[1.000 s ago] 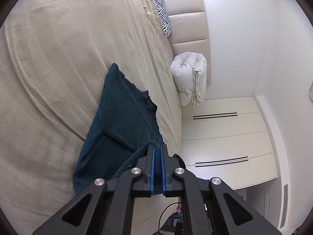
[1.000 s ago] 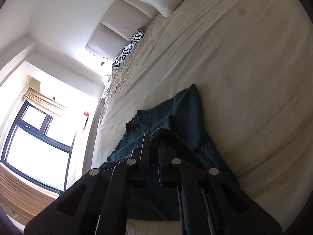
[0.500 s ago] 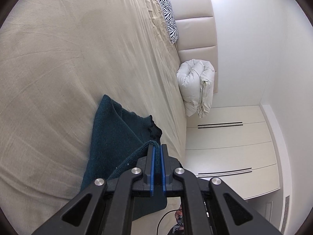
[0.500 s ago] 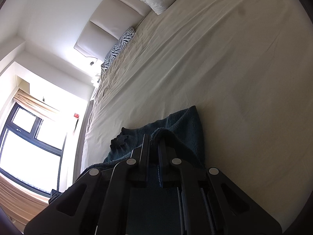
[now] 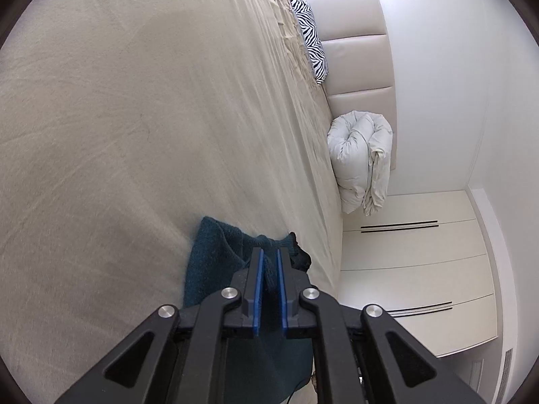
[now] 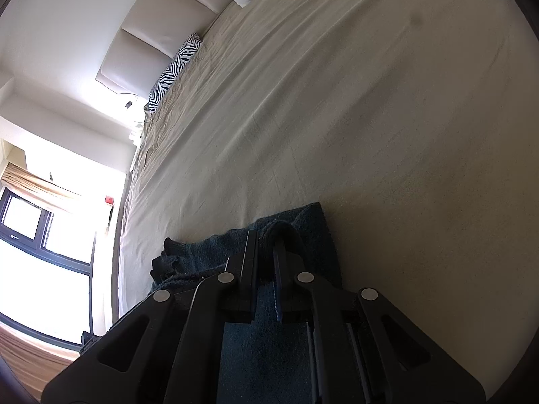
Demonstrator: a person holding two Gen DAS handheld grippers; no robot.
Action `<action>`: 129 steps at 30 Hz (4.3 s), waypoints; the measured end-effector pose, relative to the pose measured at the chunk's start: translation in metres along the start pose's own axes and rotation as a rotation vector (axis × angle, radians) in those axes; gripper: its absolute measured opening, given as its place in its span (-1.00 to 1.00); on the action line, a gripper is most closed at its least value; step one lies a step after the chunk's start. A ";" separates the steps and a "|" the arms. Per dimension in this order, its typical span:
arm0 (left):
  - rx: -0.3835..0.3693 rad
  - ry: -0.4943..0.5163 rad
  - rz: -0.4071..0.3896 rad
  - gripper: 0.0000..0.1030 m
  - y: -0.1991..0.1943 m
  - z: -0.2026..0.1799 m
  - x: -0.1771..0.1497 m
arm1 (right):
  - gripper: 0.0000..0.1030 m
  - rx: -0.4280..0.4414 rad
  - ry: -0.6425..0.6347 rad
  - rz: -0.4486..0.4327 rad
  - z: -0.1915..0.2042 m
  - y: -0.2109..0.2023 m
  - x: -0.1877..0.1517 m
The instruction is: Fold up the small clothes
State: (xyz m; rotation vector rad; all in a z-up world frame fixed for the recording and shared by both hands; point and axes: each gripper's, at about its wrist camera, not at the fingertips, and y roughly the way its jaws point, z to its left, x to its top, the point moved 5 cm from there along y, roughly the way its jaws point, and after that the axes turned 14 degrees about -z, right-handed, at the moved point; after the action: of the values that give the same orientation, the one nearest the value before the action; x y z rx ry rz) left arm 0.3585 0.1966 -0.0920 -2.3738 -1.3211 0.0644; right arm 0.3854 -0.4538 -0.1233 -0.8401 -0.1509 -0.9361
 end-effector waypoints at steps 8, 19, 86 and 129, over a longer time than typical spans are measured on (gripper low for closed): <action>-0.004 0.045 -0.023 0.36 -0.016 0.002 -0.007 | -0.78 -0.009 0.022 0.006 -0.011 0.013 -0.008; 0.046 0.170 -0.023 0.36 -0.046 0.009 -0.054 | 0.29 -0.032 0.012 -0.119 -0.016 -0.029 0.011; 0.293 0.545 -0.067 -0.77 -0.093 0.036 -0.142 | -0.91 -0.204 -0.329 -0.058 -0.059 -0.136 -0.107; 0.557 0.821 -0.191 0.32 -0.103 -0.011 -0.146 | 0.13 0.087 -0.370 0.000 0.080 -0.111 -0.157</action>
State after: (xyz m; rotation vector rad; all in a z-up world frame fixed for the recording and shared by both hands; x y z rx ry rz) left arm 0.1990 0.1202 -0.0665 -1.5216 -0.9388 -0.4825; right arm 0.2238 -0.3306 -0.0776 -0.9255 -0.5075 -0.7610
